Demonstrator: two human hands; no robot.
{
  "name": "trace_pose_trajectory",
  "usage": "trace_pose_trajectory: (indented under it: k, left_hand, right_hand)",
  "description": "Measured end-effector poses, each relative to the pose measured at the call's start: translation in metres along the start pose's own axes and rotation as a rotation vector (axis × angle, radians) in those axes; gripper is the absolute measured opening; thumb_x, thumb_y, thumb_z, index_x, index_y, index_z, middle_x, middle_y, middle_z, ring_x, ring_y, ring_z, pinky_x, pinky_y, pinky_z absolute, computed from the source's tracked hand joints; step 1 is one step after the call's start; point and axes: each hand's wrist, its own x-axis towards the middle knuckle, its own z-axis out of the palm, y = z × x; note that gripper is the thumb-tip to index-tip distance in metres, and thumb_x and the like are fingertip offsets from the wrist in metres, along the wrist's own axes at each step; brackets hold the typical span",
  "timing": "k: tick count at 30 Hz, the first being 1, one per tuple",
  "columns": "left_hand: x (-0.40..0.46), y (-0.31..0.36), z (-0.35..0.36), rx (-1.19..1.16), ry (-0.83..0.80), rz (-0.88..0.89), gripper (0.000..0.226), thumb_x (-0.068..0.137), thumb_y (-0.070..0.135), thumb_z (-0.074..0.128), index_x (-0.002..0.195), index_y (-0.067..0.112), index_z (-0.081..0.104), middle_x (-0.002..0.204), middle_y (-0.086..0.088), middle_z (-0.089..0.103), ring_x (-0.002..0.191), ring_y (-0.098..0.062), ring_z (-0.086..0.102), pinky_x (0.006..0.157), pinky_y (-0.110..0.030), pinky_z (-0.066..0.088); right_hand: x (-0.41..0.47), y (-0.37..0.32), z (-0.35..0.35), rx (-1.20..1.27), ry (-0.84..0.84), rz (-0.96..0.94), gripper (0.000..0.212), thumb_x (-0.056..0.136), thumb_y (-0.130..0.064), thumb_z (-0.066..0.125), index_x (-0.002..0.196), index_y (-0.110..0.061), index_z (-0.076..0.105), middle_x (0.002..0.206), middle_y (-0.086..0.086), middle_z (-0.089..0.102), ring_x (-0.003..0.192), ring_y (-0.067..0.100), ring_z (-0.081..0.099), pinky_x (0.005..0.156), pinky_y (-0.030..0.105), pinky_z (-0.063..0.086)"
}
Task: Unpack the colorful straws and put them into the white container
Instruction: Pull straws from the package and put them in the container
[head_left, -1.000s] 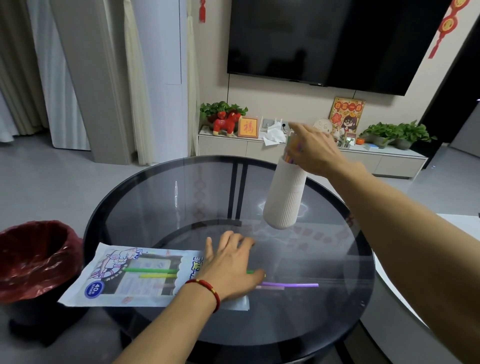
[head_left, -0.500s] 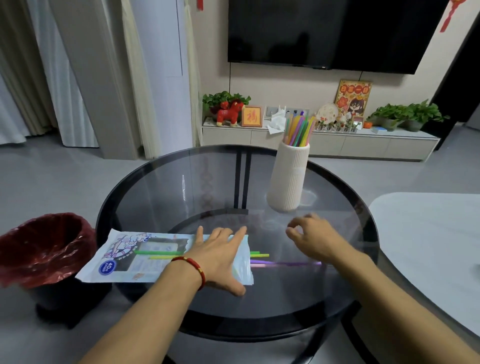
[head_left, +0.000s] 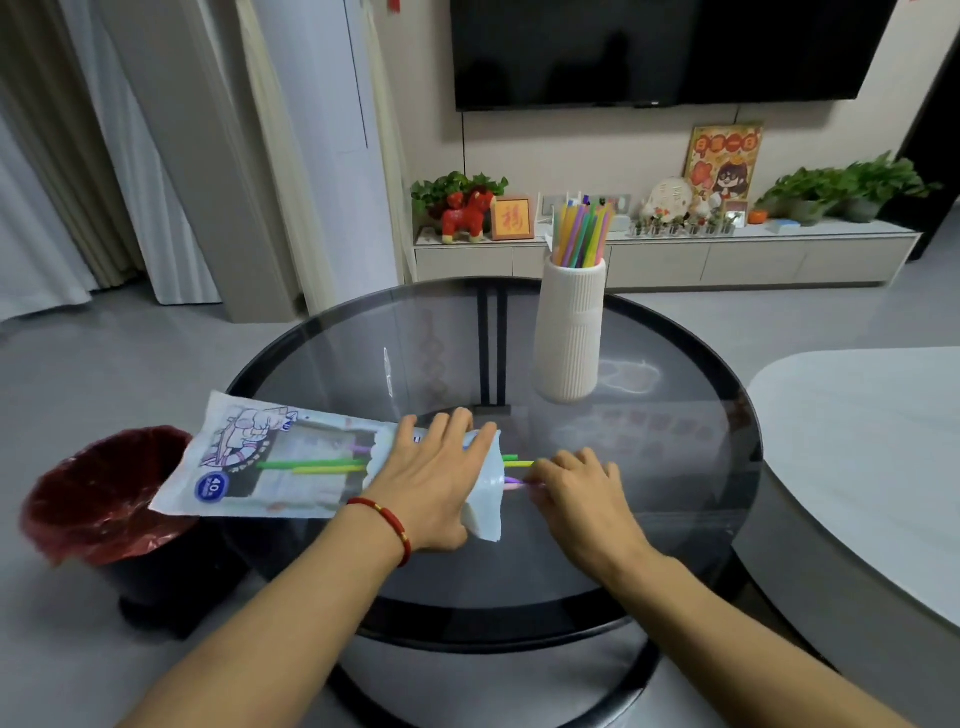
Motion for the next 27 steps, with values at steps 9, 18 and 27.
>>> trace_pose_trajectory:
  k: [9, 18, 27]
  left_hand:
    - [-0.008, 0.008, -0.021, 0.114, 0.020, -0.105, 0.116, 0.066, 0.032, 0.078, 0.153, 0.015, 0.003, 0.143, -0.012, 0.021, 0.129, -0.032, 0.033, 0.113, -0.062, 0.022]
    - [0.003, 0.006, -0.047, 0.552, 0.119, 0.279, 0.096, 0.085, 0.013, 0.062, 0.155, 0.007, -0.003, 0.150, -0.022, 0.021, 0.130, -0.038, 0.033, 0.116, -0.066, 0.010]
    - [0.015, -0.012, -0.048, 0.558, 0.164, 0.272, 0.104, 0.081, 0.020, 0.070, 0.156, 0.009, -0.002, 0.148, -0.021, 0.025, 0.130, -0.037, 0.035, 0.117, -0.064, 0.013]
  right_hand:
    - [0.009, -0.023, -0.002, 1.275, -0.055, 0.439, 0.040, 0.088, -0.026, 0.056, 0.126, -0.018, 0.045, 0.099, 0.011, 0.063, 0.072, 0.021, 0.057, 0.057, 0.035, 0.047]
    - [0.013, -0.037, -0.011, 1.589, -0.230, 0.581, 0.043, 0.106, -0.035, 0.039, 0.099, -0.009, 0.073, 0.075, 0.011, 0.076, 0.053, 0.021, 0.062, 0.045, 0.028, 0.040]
    - [0.016, -0.020, -0.012, 1.920, -0.321, 0.538, 0.023, 0.099, -0.007, 0.068, 0.115, 0.009, 0.074, 0.093, 0.015, 0.081, 0.070, 0.013, 0.078, 0.059, 0.016, 0.059]
